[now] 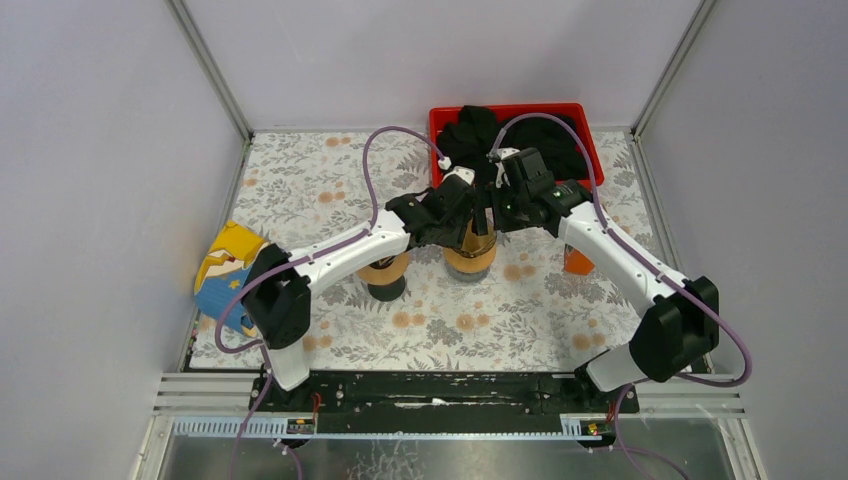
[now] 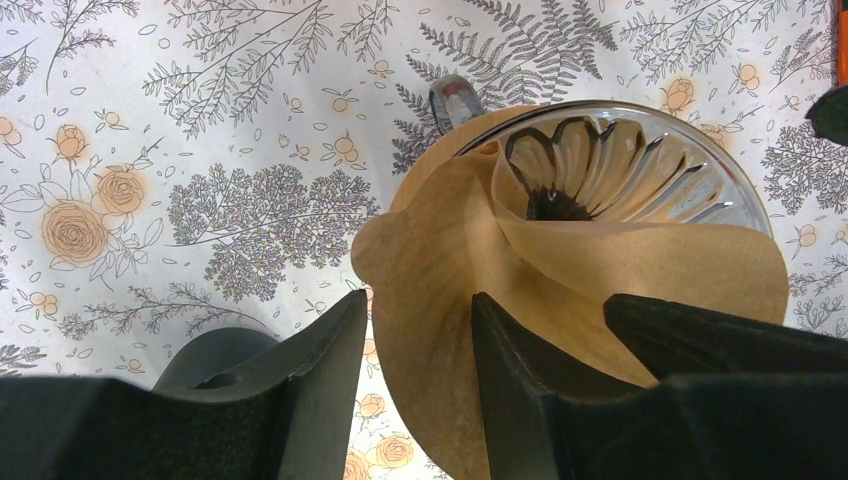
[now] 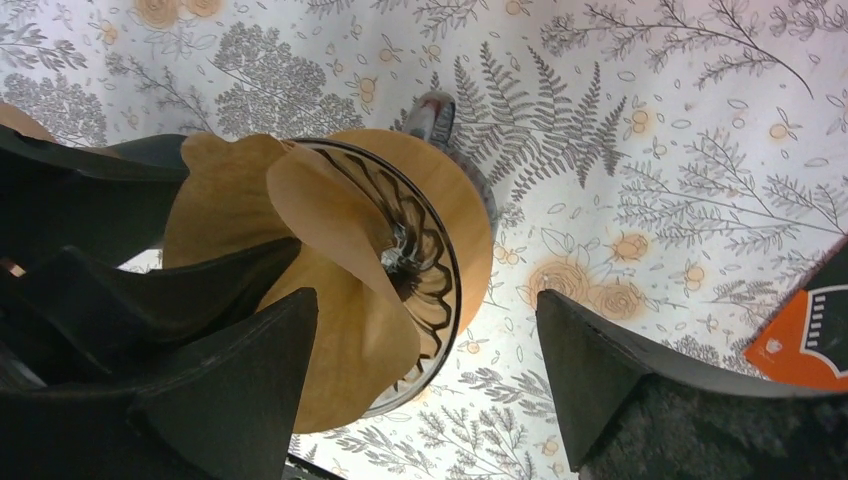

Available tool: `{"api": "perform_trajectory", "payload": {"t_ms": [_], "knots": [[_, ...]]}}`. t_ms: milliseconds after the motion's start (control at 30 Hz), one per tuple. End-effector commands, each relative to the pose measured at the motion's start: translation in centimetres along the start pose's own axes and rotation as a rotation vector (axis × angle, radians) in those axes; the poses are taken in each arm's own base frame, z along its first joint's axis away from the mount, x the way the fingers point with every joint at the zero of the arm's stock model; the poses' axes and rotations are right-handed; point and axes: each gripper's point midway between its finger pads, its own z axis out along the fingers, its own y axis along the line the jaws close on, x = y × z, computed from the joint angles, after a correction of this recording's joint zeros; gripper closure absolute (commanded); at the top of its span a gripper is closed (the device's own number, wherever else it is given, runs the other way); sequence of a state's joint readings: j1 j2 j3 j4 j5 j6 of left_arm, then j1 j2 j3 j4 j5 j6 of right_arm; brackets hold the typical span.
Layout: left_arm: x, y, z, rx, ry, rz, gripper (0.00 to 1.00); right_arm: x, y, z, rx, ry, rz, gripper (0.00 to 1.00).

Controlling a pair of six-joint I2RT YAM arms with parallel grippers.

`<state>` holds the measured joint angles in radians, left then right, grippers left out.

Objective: Place the coffee filter in the dripper
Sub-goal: Place the coffee filter in the coffee dripper.

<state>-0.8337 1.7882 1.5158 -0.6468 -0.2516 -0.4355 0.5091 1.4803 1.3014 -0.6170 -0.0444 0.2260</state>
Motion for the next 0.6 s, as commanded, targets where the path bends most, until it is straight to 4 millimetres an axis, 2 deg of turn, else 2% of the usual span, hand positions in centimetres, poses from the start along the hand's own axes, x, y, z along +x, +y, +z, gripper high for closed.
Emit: {"api": "perform_trajectory", "payload": {"t_ms": [0,367,567], "knots": [[-1.4,-0.1,-1.0,0.027,-0.055,-0.020,0.50,-1.5,1.1,0.3,-0.059,-0.048,-0.025,0.13],[-1.7,-0.3,-1.1,0.038,-0.065,-0.023,0.50,-1.2,1.1,3.7,-0.082,-0.009,-0.029,0.12],[-1.6,-0.3,-1.0,0.038,-0.061,-0.025,0.50,-0.5,-0.7,4.7,-0.011,-0.004,0.005,0.13]]}}
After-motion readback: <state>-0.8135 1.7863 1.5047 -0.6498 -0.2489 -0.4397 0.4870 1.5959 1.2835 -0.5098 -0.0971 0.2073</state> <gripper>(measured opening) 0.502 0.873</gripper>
